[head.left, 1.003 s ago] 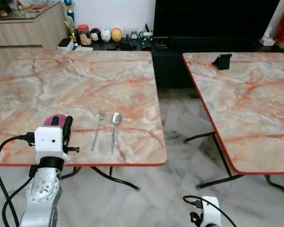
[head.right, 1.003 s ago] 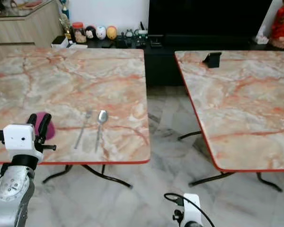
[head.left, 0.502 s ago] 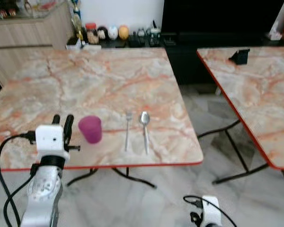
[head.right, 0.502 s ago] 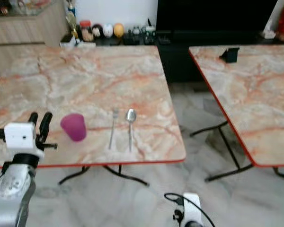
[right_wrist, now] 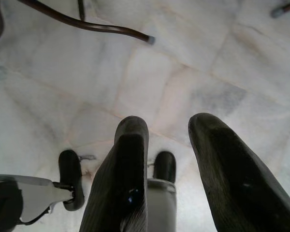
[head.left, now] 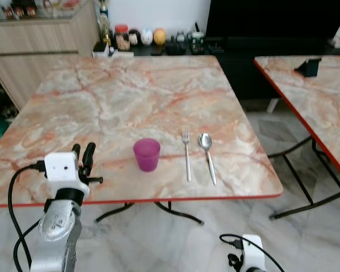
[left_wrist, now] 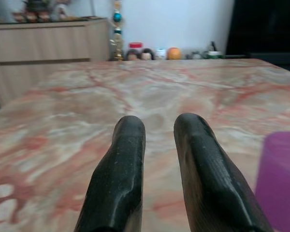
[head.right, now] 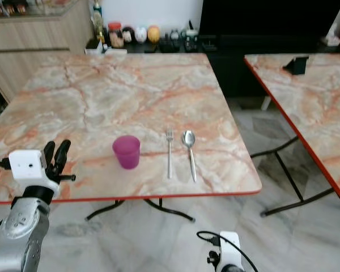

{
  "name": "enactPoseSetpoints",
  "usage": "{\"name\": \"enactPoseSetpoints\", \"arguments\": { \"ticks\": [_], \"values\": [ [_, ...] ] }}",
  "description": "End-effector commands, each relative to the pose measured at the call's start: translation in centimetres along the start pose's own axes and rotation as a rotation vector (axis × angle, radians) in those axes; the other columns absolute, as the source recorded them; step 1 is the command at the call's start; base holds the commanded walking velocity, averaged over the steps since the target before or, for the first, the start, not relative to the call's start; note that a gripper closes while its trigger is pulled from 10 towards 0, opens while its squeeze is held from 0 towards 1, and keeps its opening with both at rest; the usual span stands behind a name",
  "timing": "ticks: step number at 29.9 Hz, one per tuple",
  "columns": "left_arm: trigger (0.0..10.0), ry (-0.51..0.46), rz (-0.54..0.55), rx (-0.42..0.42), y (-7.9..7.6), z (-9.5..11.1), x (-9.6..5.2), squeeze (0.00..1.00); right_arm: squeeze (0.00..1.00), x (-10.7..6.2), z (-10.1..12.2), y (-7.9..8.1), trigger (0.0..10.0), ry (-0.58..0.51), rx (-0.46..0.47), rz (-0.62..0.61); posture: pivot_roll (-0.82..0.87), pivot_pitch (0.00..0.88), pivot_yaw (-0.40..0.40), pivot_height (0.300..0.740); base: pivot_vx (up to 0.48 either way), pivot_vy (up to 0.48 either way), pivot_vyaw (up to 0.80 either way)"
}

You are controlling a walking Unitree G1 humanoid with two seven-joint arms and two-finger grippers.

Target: Setting the table

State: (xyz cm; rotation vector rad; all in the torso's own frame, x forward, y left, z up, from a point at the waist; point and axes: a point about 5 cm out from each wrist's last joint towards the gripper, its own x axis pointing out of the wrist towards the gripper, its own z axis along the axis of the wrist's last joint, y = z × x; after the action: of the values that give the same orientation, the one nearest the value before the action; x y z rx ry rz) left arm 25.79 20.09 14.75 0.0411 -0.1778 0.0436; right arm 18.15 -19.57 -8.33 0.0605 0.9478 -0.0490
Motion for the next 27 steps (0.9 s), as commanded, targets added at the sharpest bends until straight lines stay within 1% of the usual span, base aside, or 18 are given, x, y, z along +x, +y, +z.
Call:
{"name": "enactPoseSetpoints", "arguments": {
  "ticks": [1, 6, 17, 19, 21, 27],
  "values": [
    [10.0, 0.001, -0.036, -0.020, -0.49, 0.18, 0.14, 0.00, 0.00, -0.13, -0.20, -0.66, 10.0, 0.006, -0.003, -0.017, 0.03, 0.000, 0.000, 0.740, 0.000, 0.000, 0.00],
    [10.0, 0.006, -0.064, -0.015, -0.97, 0.20, 0.07, 0.00, 0.00, -0.12, -0.19, -0.67, 10.0, 0.007, -0.004, -0.018, 0.02, 0.000, -0.001, 0.740, 0.000, 0.000, 0.00],
    [10.0, 0.006, -0.066, -0.011, -0.95, 0.29, 0.08, 0.00, 0.00, -0.13, -0.24, -0.68, 10.0, 0.011, -0.001, -0.019, 0.03, 0.000, -0.003, 0.740, 0.301, 0.000, 0.00],
    [10.0, 0.007, -0.069, -0.009, -1.00, 0.27, 0.06, 0.00, 0.00, -0.13, -0.23, -0.62, 10.0, 0.009, 0.004, -0.008, 0.02, 0.000, -0.002, 0.732, 0.326, 0.000, -0.48],
    [10.0, 0.008, -0.071, -0.010, -1.03, 0.24, 0.05, 0.00, 0.00, -0.13, -0.22, -0.64, 10.0, 0.004, 0.013, -0.013, 0.03, 0.000, -0.003, 0.724, 0.322, 0.000, 0.00],
    [10.0, 0.006, -0.073, -0.009, -1.05, 0.25, 0.01, 0.00, 0.00, -0.14, -0.21, -0.68, 10.0, 0.005, 0.004, -0.016, 0.03, 0.000, -0.005, 0.724, 0.242, 0.000, 0.00]
  ]
}}
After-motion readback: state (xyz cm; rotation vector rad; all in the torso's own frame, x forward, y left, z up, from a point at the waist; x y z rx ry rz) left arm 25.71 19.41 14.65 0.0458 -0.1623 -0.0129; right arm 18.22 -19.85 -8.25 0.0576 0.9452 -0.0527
